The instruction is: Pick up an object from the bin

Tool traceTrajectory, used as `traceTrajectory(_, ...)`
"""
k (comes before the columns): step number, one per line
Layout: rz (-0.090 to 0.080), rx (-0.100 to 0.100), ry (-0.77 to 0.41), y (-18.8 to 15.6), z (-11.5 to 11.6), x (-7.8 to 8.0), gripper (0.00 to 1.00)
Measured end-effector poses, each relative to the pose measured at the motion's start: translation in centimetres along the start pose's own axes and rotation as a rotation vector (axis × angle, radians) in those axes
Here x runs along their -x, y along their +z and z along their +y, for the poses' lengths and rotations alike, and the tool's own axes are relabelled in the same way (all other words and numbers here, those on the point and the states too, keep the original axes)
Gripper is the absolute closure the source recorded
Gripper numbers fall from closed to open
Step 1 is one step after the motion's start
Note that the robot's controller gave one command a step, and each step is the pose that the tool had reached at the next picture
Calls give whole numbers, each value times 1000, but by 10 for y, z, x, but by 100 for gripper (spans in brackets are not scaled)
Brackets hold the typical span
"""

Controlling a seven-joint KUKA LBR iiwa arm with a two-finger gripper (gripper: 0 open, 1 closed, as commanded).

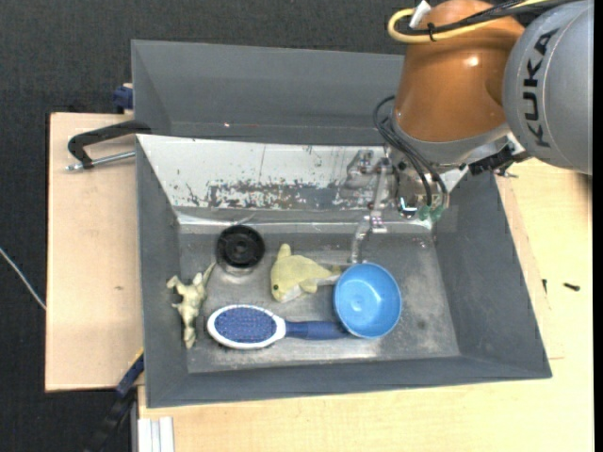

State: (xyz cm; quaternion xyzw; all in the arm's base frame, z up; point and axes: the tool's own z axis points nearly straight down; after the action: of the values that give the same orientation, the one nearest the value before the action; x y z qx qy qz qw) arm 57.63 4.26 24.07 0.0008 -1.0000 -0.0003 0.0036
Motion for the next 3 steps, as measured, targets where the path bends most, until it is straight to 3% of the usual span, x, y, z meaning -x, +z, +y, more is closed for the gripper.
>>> traceTrajectory(1,-6,-2,-222,30,-43,22,0)
traceTrajectory(2,-14,-1,-203,169,-1,-1,0)
traceTrajectory(3,-25,0,-201,162,-1,2,100)
